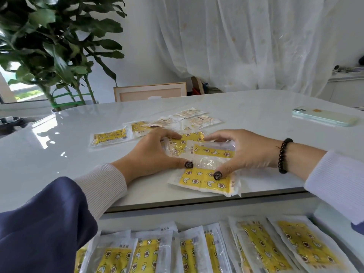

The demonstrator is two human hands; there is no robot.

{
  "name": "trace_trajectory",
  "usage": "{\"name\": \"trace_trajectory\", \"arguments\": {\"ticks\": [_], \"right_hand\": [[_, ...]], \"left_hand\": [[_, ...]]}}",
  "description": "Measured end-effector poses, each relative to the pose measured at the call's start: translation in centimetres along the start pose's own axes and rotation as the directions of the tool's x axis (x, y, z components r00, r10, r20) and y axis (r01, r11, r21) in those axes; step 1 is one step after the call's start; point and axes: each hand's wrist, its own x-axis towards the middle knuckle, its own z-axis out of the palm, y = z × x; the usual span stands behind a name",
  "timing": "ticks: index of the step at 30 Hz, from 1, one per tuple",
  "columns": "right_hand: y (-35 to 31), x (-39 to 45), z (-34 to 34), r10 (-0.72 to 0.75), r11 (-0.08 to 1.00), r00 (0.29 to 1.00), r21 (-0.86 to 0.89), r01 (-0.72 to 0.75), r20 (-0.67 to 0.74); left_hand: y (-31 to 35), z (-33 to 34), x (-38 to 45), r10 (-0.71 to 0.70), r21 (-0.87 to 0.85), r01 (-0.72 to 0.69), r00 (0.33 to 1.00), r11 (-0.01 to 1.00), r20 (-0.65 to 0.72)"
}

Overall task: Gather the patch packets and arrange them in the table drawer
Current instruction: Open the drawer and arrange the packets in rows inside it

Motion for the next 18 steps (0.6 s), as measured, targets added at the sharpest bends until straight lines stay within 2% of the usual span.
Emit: {"name": "trace_trajectory", "arguments": {"ticks": [2, 5, 7, 10, 13, 15, 16, 18], "right_hand": [[-0.4, 0.4, -0.5, 0.057, 0.998, 0.997, -0.025, -0.055, 0.052], [-0.4, 1.0, -1.1, 0.094, 0.973, 0.98, 0.195, -0.127, 0.173], [-0.2, 1.1, -1.1, 0.094, 0.949, 0.977, 0.279, -0.146, 0.193], [0.1, 1.2, -1.0, 0.104, 0.937, 0.979, 0.314, -0.155, 0.173], [0.0, 1.3, -1.7, 0.134, 0.941, 0.99, 0.308, -0.143, 0.052], [-0.4, 1.5, -3.0, 0.126, 0.967, 0.985, 0.238, -0.095, -0.118], [-0.8, 1.6, -3.7, 0.09, 0.987, 0.971, 0.149, -0.058, -0.222], [-1.9, 1.8, -5.1, -0.061, 0.989, 0.906, -0.148, -0.002, -0.419]], "left_hand": [[0.0, 0.2, 0.0, -0.023, -0.033, 0.022, 0.999, 0.999, -0.039], [0.1, 0.0, 0.1, -0.093, -0.151, 0.072, 0.986, 0.986, -0.135], [-0.1, -0.2, 0.3, -0.159, -0.256, 0.103, 0.965, 0.961, -0.208], [-0.8, -0.4, 0.5, -0.248, -0.322, 0.147, 0.922, 0.935, -0.299], [-1.3, -0.4, 0.5, -0.345, -0.451, 0.156, 0.861, 0.879, -0.373], [-1.6, -0.5, 0.6, -0.344, -0.479, 0.115, 0.837, 0.87, -0.425], [-1.7, -0.5, 0.7, -0.328, -0.466, 0.101, 0.838, 0.879, -0.437], [-1.3, -0.6, 0.8, -0.289, -0.405, 0.106, 0.858, 0.908, -0.424]]}}
